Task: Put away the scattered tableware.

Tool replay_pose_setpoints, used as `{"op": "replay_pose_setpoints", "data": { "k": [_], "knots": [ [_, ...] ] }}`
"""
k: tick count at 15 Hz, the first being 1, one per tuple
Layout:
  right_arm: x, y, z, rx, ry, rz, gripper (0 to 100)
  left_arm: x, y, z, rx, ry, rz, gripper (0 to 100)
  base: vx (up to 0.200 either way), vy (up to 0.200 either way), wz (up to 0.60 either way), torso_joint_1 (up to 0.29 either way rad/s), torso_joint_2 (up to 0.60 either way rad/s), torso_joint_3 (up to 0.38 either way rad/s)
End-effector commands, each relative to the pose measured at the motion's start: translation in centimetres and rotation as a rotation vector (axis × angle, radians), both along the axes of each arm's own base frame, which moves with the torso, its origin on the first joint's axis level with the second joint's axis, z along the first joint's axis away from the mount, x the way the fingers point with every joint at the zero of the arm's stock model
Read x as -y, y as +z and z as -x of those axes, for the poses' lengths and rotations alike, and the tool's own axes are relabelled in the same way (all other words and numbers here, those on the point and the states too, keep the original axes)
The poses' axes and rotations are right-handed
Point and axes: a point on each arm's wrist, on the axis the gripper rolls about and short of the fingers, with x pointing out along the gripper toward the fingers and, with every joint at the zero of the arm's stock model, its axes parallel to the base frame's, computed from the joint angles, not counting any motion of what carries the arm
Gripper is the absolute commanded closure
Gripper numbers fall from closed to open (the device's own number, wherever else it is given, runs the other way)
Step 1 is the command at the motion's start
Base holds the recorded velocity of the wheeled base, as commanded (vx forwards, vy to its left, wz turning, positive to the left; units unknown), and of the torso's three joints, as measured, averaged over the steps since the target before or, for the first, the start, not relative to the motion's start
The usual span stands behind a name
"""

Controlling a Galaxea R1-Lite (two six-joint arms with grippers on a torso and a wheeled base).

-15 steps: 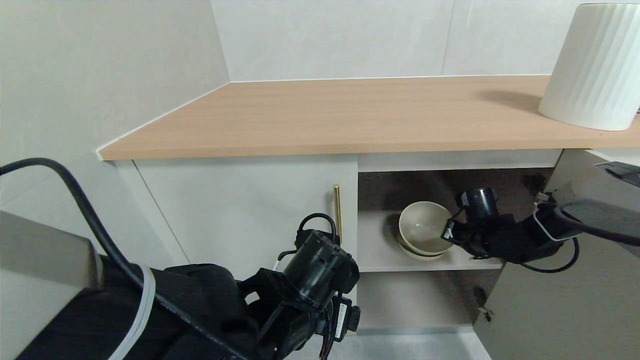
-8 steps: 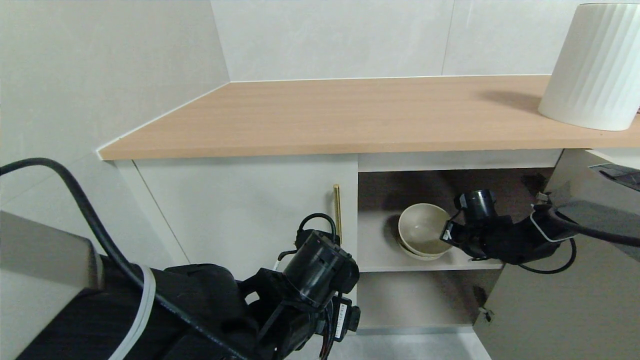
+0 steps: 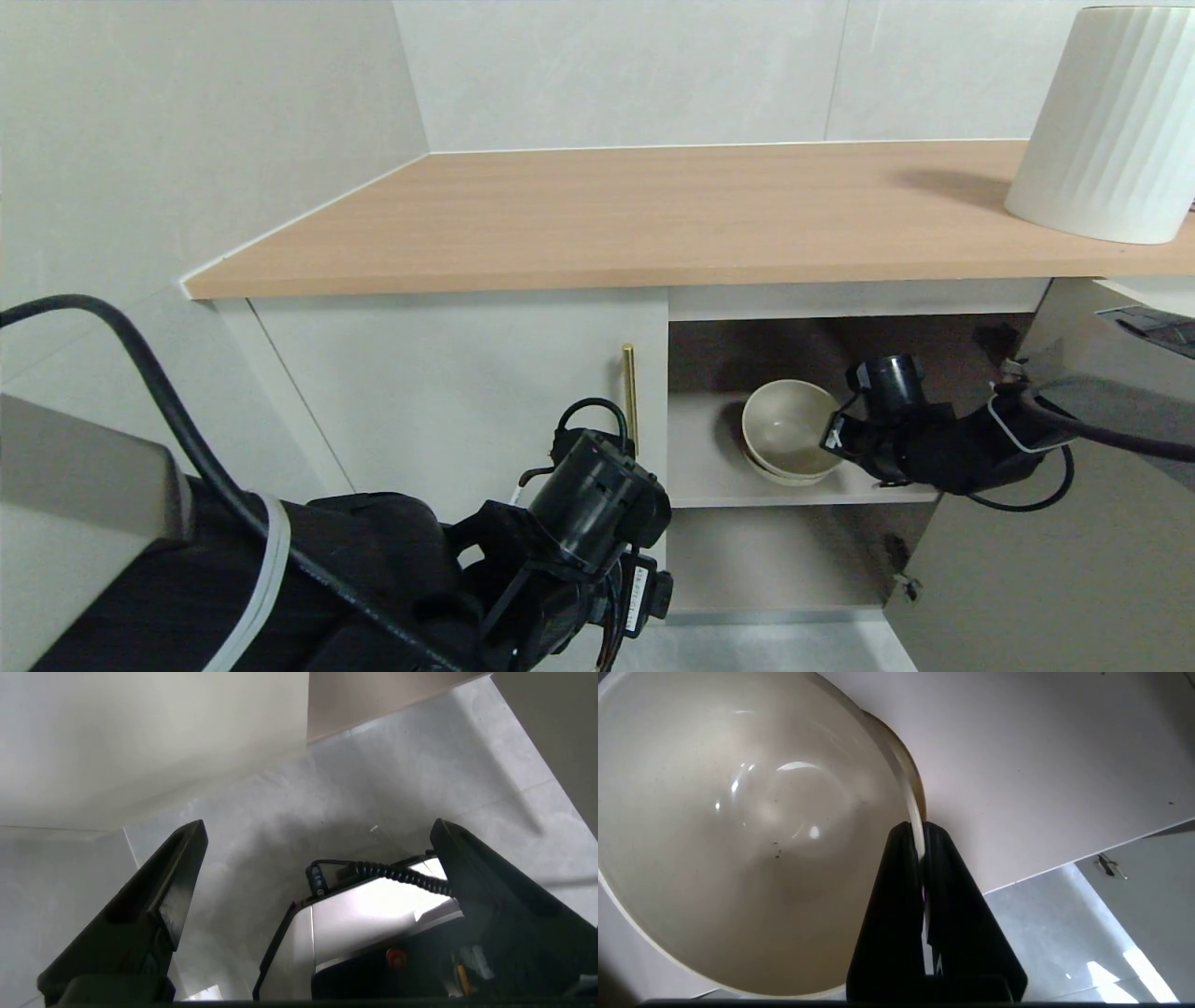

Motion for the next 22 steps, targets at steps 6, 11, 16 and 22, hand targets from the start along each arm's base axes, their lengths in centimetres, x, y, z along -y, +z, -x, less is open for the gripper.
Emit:
{"op": "replay_pose_setpoints", "data": {
  "k": [6,11,16,22],
  "knots": [
    [-0.1,0.0,0.1,-0.003,0.007,-0.003,0,0.0,0.0,0.0,0.000,0.002,-0.001,0,0.000,0.000,0.00,0.000,0.00,0.000],
    [-0.1,0.7,0.7,-0.001,0.011,-0.003,0,-0.1,0.2,-0.1,0.004,0.008,0.008,0,0.000,0.000,0.00,0.000,0.00,0.000],
    [-2.0,8.0,8.6,-0.010,0.286,-0.031,0,-3.5,4.4,-0.9,0.107,0.108,0.091,0,0.000,0.000,0.00,0.000,0.00,0.000],
    [-1.8,15.2,21.1,0.019,0.565,0.032,0,-10.1,9.6,1.0,0.257,0.180,0.155,0,0.000,0.000,0.00,0.000,0.00,0.000]
  ]
}}
